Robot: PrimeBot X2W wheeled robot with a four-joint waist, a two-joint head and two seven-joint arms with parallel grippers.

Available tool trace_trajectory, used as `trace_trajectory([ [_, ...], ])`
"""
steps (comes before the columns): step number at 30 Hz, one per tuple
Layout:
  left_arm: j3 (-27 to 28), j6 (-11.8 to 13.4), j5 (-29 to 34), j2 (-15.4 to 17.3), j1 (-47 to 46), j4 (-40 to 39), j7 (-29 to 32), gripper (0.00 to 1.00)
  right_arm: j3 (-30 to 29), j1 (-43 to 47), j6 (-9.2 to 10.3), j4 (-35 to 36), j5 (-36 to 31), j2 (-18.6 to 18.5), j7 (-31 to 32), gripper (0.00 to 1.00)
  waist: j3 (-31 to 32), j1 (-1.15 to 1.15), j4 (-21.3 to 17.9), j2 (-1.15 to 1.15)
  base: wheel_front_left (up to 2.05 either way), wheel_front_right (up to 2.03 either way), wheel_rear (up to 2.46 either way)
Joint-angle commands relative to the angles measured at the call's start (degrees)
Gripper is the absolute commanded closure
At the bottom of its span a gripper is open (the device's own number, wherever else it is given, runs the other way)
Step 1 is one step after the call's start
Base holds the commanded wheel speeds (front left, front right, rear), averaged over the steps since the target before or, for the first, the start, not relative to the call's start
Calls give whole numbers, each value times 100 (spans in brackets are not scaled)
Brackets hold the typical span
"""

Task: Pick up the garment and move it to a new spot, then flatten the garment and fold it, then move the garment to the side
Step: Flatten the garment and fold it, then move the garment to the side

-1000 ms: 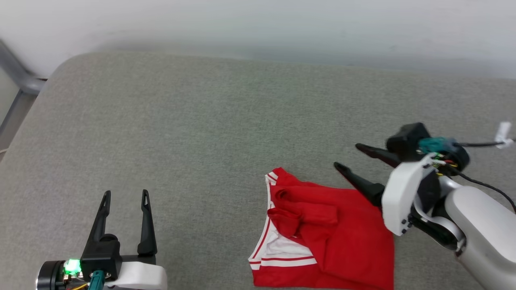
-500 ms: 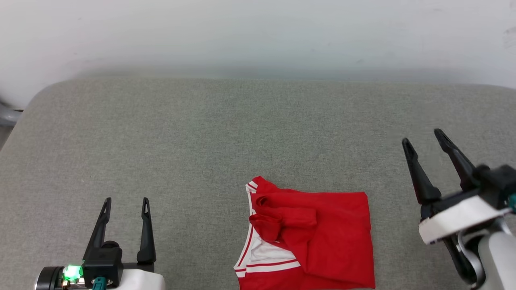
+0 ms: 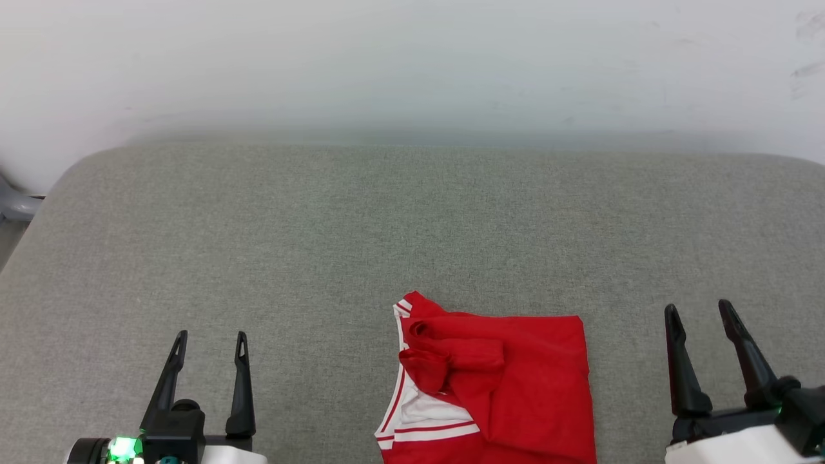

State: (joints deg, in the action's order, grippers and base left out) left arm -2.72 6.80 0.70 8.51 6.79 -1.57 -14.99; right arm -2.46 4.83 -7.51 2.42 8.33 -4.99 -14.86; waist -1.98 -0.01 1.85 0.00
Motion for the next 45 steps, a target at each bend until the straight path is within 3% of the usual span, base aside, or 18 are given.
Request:
trace_trajectory([
  [1,0,25,-16,22,58,-8,-26,0,-10,102,6,41,43,55,-15,0,13,1,1,0,0,0,0],
  [20,-127,8,-130,38,148,97,-26,0,54,286,5,63,51,216,18,0,57,1,24,0,0,0,0],
  [26,-159,16,-137,21,26,120,-26,0,-106,-174,5,227,135,-95,342,0,-2,1,94,0,0,0,0],
  [33,-162,34,-168,5,-81,101,-26,0,317,-1255,5,490,710,-957,1546,0,-151,1,160,0,0,0,0],
  [39,-195,29,-180,-39,-196,120,-26,0,1036,-1985,6,293,1590,-1615,3247,0,-324,1,214,0,0,0,0],
  [45,-180,29,-194,-55,-304,129,-26,0,1678,-2031,5,15,2429,-2196,4821,0,-452,1,276,0,0,0,0],
])
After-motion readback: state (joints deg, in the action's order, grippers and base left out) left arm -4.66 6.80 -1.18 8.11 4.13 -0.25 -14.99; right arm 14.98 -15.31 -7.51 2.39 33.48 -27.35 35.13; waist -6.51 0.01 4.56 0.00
